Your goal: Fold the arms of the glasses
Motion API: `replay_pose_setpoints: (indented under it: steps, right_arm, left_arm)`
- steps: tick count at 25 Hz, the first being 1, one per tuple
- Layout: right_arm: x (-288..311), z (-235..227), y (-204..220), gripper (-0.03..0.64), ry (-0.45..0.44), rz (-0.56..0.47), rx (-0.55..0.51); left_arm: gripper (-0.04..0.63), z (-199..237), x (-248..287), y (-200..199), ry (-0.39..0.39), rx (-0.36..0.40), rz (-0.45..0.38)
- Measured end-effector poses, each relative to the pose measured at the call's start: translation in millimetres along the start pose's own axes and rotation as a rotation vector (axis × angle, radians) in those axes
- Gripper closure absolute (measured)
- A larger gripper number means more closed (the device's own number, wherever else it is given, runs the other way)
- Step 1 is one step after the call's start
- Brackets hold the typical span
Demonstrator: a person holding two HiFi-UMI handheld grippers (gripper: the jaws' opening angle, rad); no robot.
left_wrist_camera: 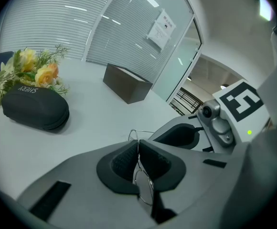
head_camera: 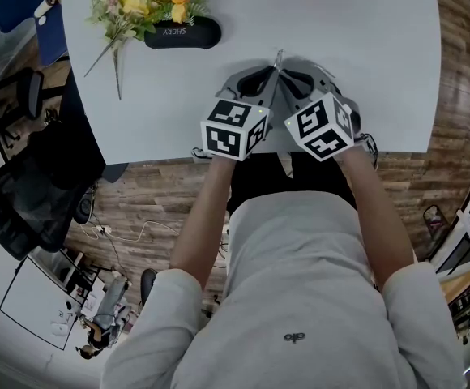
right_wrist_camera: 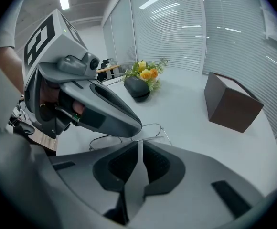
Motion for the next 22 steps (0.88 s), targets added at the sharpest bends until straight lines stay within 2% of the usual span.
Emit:
replay_pose_setpoints:
  steps: [8, 22]
  right_arm:
    - [-4, 0, -2, 0.580, 0.000, -0.003, -0.010]
    - [-32, -31, 4, 0.572, 0.080, -0.014, 0.014]
  left_arm:
    - [0.568, 0, 0, -1, 0.001, 0.003, 0.005]
    - [0.568, 2, 2, 1, -0.004, 0.003, 0.019]
Point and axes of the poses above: the fingertips, and each gripper's own axes: x forward along the fingers, z to its left, y out of its underside, the point moved 2 cm from there along -x, backward along the fingers, and after that the axes turned 7 degrees about y, right-handed, at the moved point
